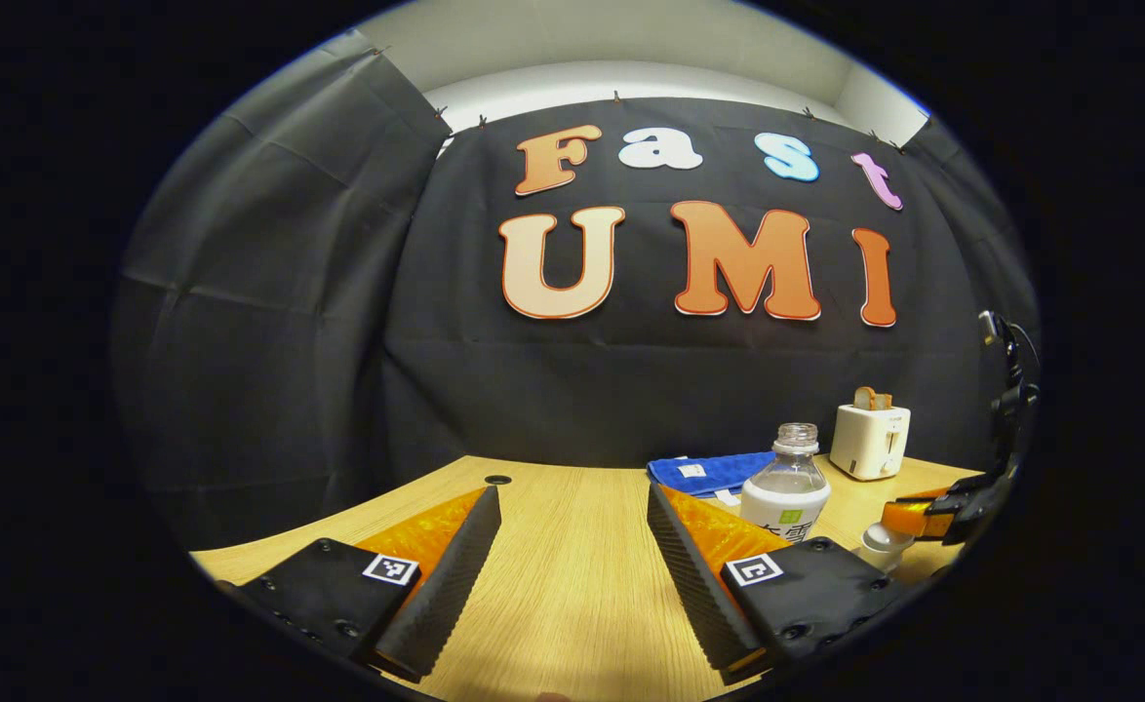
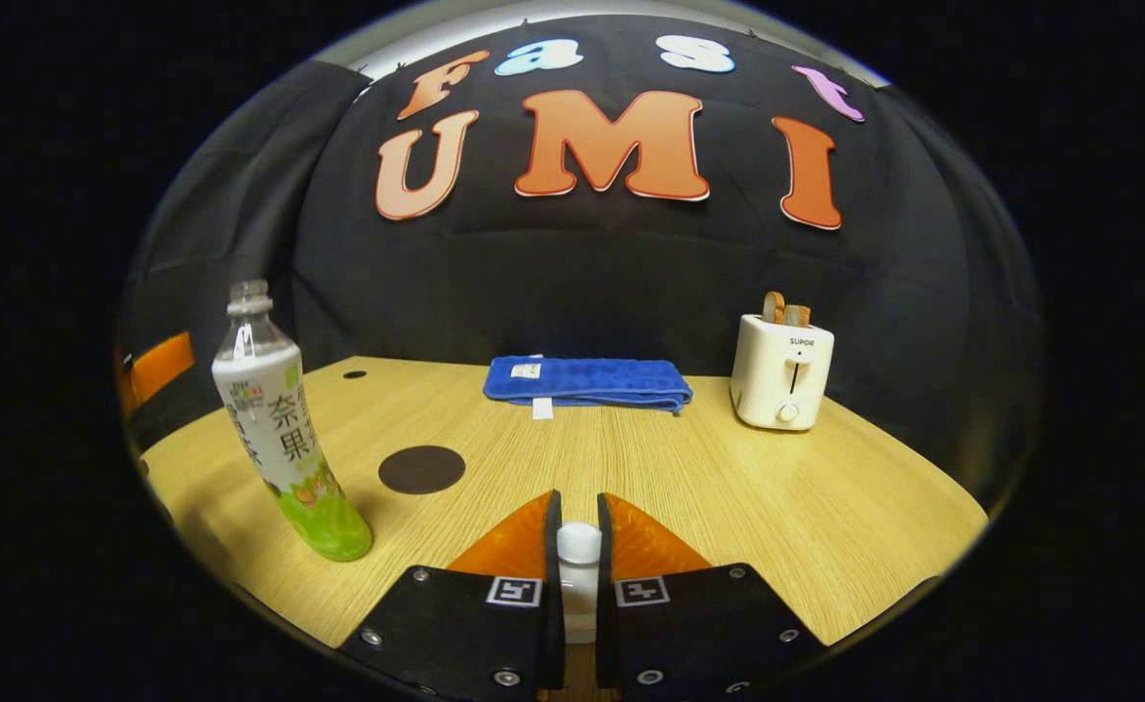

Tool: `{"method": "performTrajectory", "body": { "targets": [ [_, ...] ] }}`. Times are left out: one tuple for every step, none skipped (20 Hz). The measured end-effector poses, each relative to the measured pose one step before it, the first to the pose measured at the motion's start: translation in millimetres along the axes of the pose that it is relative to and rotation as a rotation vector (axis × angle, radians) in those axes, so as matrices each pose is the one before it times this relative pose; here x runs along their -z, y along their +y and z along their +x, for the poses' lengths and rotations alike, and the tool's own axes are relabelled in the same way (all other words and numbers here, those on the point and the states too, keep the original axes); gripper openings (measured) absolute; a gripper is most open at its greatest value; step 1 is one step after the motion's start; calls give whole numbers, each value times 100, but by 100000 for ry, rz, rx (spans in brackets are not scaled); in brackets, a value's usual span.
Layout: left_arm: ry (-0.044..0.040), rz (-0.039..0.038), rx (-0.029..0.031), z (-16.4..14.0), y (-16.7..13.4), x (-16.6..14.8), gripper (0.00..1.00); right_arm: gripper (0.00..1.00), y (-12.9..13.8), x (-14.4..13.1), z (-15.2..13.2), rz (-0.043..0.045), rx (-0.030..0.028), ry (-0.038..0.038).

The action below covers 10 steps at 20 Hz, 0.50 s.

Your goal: Open the teacup lid with one hand, grasp the water bottle and pour water into the teacup with the other hand; after pouring, place the water bottle on the coaster and then close the teacup lid.

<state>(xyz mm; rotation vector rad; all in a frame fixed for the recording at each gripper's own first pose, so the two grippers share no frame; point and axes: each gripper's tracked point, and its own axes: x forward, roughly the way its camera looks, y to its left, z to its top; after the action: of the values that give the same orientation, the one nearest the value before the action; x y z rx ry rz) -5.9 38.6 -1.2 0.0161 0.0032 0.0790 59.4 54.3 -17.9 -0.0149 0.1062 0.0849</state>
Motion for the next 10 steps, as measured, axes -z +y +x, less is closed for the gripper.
{"method": "performTrajectory", "body": {
  "targets": [
    [-247, 18, 144, -117, -130, -32, 99, 13, -179, -691, -336, 632, -208, -1419],
    [-243, -2, 282, -103, -121, -166, 99, 13, -288, -553, -362, 337, 90, -1178],
    [-86, -68, 602, -274, -210, -73, 99, 13, -381, -556, -375, -51, 663, -1167],
    [281, -154, 674, -176, -385, 51, 99, 13, -478, -391, -307, -91, 765, -715],
    [234, -301, 813, -215, -397, -63, 99, 13, -525, -217, -339, 139, 982, -703],
    [134, -425, 1041, -317, -496, -1, 99, 13, -552, -111, -201, -229, 1040, -80],
    [198, -406, 1179, -234, -612, 30, 99, 13, -758, -5, -261, -114, 1580, -260],
    [133, -419, 933, -314, -491, 14, 99, 13, -618, 134, -218, -305, 1021, 505],
    [-13, -1039, 1052, -340, -497, -88, 99, 12, -581, 133, -375, 276, 1095, 251],
    [94, -1487, 2126, -351, -781, -254, 99, 13, -520, 209, -263, 467, 771, 381]
  ]
}}
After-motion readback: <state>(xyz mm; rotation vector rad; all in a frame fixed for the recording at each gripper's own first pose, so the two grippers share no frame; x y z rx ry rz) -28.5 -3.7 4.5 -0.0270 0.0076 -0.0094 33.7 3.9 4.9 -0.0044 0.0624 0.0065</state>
